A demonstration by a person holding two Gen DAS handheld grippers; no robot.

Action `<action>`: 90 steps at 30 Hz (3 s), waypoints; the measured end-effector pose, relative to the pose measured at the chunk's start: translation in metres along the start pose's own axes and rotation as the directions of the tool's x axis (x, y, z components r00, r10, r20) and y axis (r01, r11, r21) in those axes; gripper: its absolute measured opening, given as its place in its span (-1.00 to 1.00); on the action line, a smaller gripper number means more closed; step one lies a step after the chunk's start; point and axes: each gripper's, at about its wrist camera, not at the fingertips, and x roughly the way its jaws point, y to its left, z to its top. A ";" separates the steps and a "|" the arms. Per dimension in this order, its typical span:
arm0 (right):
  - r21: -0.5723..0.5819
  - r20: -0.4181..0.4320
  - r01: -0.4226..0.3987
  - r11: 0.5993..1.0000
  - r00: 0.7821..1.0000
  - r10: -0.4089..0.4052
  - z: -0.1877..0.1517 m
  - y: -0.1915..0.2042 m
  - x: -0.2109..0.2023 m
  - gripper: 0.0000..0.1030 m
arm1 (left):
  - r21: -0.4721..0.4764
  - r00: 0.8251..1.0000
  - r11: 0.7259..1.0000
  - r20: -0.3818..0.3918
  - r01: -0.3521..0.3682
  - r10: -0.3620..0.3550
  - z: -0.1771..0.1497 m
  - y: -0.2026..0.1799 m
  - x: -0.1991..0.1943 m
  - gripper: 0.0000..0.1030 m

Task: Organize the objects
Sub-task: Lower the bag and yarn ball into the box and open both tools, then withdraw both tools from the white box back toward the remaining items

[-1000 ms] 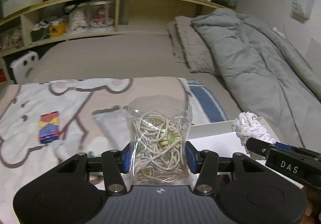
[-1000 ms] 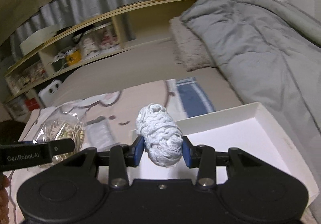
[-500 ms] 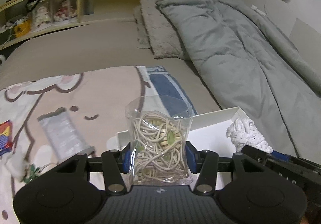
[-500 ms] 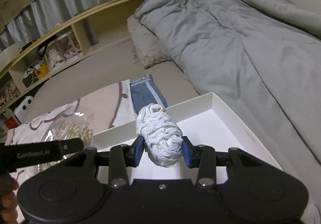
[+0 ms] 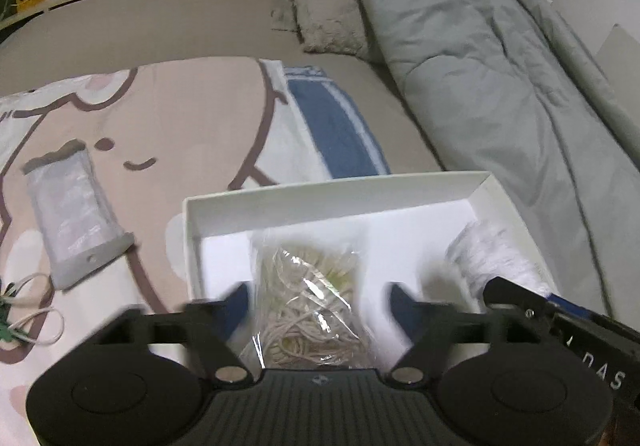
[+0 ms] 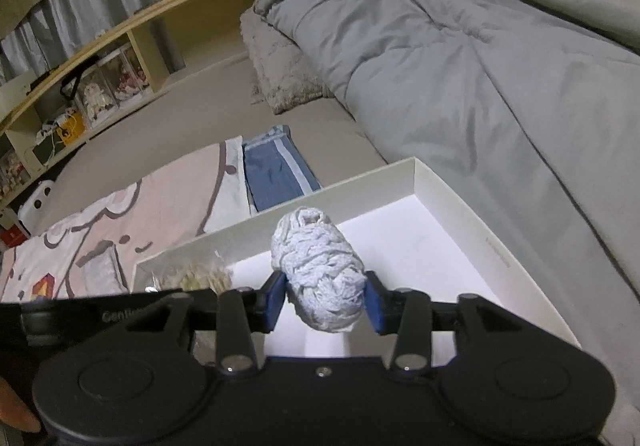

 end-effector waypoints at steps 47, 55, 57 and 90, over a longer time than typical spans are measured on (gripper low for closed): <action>-0.156 -0.061 0.164 0.974 0.983 -0.175 -0.012 0.008 -0.028 0.96 | 0.106 0.996 0.992 -0.051 -0.074 0.079 -0.024 0.011 -0.055 1.00; -0.167 -0.072 0.163 0.972 0.982 -0.177 -0.016 0.007 -0.029 0.96 | 0.093 0.994 0.992 -0.048 -0.089 0.094 -0.029 0.018 -0.063 1.00; -0.168 -0.072 0.160 0.973 0.982 -0.173 -0.016 0.006 -0.029 0.96 | 0.093 0.993 0.991 -0.044 -0.101 0.106 -0.030 0.021 -0.065 1.00; -0.266 -0.074 -0.058 0.962 0.997 0.039 -0.033 0.102 -0.039 0.96 | -0.125 0.951 0.945 0.028 -0.303 0.309 -0.053 0.164 -0.151 1.00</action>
